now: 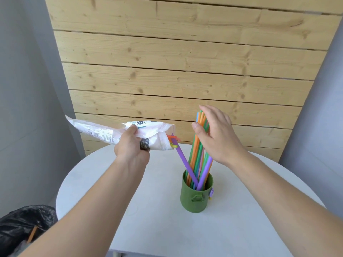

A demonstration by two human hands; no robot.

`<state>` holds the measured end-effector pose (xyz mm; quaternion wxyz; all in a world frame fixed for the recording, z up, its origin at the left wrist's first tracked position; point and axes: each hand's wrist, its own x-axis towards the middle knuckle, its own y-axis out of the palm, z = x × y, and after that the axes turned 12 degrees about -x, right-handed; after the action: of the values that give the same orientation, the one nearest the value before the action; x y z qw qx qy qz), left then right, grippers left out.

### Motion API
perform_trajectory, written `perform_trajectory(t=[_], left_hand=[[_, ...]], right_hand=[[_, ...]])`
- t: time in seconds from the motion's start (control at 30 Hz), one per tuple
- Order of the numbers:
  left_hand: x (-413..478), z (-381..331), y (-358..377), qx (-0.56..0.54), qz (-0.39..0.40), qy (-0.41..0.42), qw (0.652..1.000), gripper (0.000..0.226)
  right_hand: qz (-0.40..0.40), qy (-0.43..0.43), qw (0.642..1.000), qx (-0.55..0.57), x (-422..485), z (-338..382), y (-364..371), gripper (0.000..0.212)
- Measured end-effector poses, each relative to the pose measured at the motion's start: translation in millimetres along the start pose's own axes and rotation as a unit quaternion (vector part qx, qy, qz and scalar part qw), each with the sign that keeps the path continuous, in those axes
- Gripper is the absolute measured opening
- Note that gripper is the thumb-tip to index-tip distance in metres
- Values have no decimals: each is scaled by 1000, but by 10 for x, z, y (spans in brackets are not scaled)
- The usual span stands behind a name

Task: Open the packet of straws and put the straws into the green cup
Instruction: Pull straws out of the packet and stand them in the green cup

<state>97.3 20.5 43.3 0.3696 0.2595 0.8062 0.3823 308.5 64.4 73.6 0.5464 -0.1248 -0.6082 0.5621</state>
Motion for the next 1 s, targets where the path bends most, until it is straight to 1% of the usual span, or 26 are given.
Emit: perform_trajectory(t=[0.07, 0.17, 0.3, 0.43, 0.57, 0.77, 0.93, 1.0], left_hand=[[25, 1, 20, -3, -2, 2, 1000, 42], [83, -38, 36, -12, -9, 4, 1000, 40], [134, -100, 28, -17, -10, 4, 1000, 37], [176, -192, -11, -26, -15, 3, 1000, 38], [200, -296, -71, -29, -13, 6, 999, 39], [179, -421, -161, -32, -26, 7, 999, 42], [122, -527, -170, -39, -27, 16, 999, 39], [93, -560, -171, -39, -25, 17, 999, 39]], right_hand=[[-5, 22, 999, 40, 3, -6, -8, 59], [-15, 55, 993, 102, -13, -20, -40, 64], [-21, 58, 989, 133, -44, -49, -90, 66], [-33, 64, 987, 141, -66, -58, -104, 66], [-36, 88, 983, 159, -100, -73, -99, 64], [-35, 145, 980, 129, -134, -150, -181, 67], [-54, 164, 974, 147, -181, -192, -272, 61], [-64, 177, 966, 177, -193, -180, -297, 59]])
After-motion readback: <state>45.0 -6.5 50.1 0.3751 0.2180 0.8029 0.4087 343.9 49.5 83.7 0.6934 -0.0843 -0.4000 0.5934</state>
